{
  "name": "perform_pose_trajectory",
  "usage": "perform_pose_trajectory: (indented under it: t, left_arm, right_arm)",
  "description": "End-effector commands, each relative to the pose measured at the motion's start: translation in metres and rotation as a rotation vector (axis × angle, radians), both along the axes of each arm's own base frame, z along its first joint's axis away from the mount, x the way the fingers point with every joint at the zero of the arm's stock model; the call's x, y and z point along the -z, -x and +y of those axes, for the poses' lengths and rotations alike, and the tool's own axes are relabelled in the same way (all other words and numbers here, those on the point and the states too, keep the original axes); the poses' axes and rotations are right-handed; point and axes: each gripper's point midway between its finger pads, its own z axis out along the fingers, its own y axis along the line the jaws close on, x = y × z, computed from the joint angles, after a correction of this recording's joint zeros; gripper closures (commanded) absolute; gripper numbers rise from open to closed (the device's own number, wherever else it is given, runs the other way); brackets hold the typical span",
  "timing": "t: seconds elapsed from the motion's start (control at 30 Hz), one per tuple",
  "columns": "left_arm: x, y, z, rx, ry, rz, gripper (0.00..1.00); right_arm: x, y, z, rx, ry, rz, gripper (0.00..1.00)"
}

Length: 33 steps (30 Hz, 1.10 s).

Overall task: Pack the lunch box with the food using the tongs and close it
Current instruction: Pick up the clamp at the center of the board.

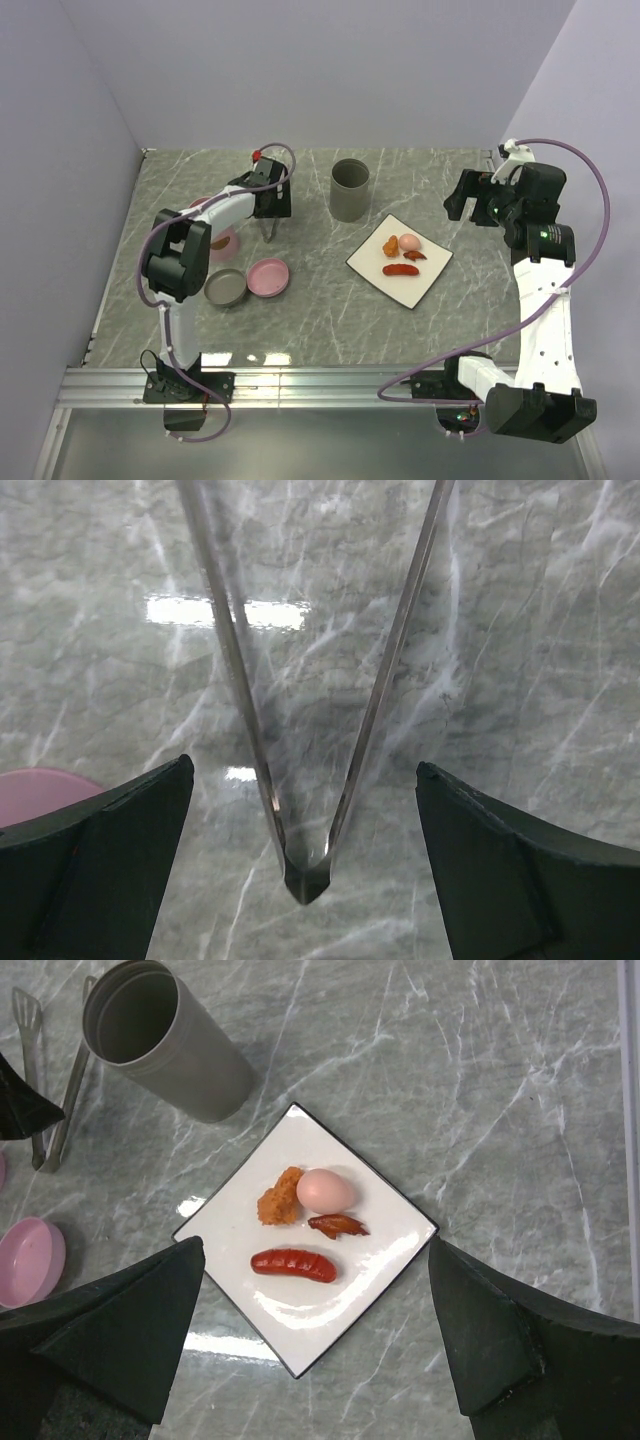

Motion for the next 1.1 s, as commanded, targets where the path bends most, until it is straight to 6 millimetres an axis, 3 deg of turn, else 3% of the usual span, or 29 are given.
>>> perform_pose_trajectory:
  t: [0.0,0.5,0.53,0.57,0.63,1.07]
  left_arm:
    - [0.008,-0.008,-0.006,0.037,0.024,-0.003,0.01]
    - [0.048,-0.019,-0.004,0.088,0.016,0.082,0.01]
    - [0.044,-0.027,-0.006,0.095,0.019,0.075,0.01]
    - [0.057,-0.022,-0.003,0.101,0.012,0.127,0.01]
    - [0.064,-0.025,-0.002,0.115,0.024,0.162,0.01]
    - [0.087,-0.029,0.003,0.141,0.016,0.229,0.01]
  right_arm:
    - [-0.004,-0.001,0.000,-0.005,0.008,-0.026,0.00]
    - [-0.009,-0.003,0.001,-0.007,-0.002,-0.018,0.00]
    - [-0.008,-0.003,0.000,-0.007,-0.002,-0.015,0.00]
    - [-0.009,-0.003,0.000,-0.010,0.000,-0.019,0.00]
    - [-0.008,-0.003,0.001,-0.013,0.000,-0.016,0.00]
    - [-0.008,-0.007,0.004,-0.033,-0.008,-0.008,0.00]
